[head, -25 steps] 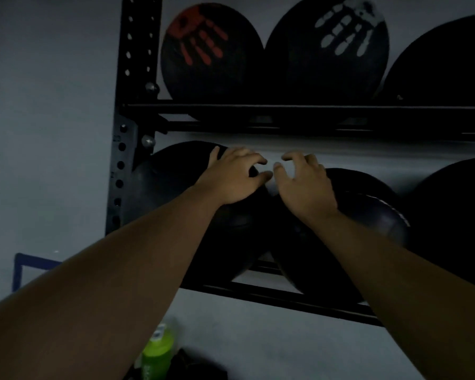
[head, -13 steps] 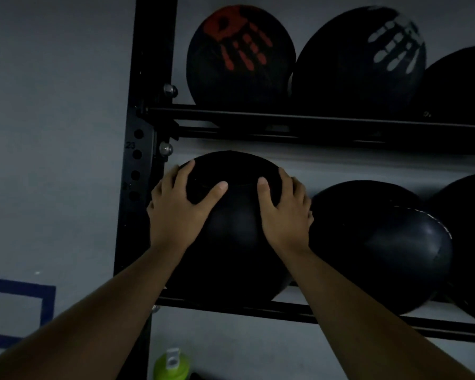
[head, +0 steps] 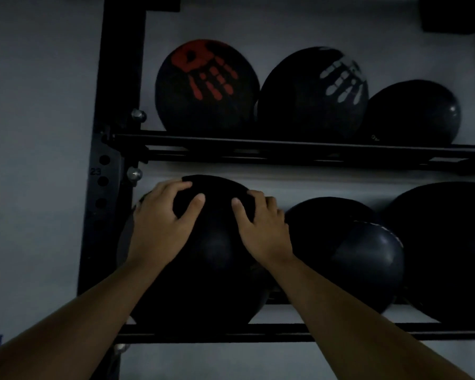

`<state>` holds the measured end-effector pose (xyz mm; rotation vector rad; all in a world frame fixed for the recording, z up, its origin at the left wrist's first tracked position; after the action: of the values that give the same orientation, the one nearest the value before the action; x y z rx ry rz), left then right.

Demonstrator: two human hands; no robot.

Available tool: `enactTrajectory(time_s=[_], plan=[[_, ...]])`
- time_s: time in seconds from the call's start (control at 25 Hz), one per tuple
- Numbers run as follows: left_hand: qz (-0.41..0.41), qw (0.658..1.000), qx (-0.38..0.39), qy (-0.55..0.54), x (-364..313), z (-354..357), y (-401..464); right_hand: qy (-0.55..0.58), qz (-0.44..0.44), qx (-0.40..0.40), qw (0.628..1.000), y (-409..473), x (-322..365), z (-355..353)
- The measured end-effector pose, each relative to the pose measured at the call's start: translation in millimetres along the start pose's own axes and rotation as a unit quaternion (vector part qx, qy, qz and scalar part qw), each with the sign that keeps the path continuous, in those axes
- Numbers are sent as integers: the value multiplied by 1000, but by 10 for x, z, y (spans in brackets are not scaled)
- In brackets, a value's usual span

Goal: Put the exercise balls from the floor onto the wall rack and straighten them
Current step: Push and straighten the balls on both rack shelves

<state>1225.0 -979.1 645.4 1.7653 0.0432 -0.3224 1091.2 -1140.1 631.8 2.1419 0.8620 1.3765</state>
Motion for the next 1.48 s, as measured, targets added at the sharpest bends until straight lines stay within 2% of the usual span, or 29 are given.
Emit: enactTrajectory(time_s=[0.12,0.36,0.56,0.72,0.92,1.04,1.2,1.32,1.48], plan=[[50,997,-4,-62,-520,237,406,36,-13,-46,998,265,37,-541],[173,984,-10,-38,-1624,868,1184,3,-50,-158,986,974,-99,-2146],[249,967,-53,-26,-2515,1706,1602,-14,-61,-230,971,1707,-718,-3523],[262,964,-51,-3,-3020,2500,1901,-16,-42,-230,972,2272,-1283,-4187],[244,968,-36,33,-3376,3308,2231,11,-4,-140,990,2878,-1821,-4311],[230,970,4,73,-3505,3648,2414,61,20,-87,994,3100,-1955,-4174],[240,962,71,104,-3611,4017,2564,129,0,-53,990,3300,-1908,-3987],[260,956,45,128,-3555,4013,2594,160,-1,-56,986,3379,-1822,-3865],[244,966,-10,86,-3303,3854,2542,158,-58,-73,983,3451,-1558,-3780]])
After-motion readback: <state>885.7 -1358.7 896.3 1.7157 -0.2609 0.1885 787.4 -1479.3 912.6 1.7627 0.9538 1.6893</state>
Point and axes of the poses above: each hand's wrist, its own y-axis towards the middle knuckle, its own z-axis out of the palm, x = y × z, the point moved 7 cm from there along y, towards the middle knuckle, and after that the axes turned 10 degrees about z, right-handed, at the moved point
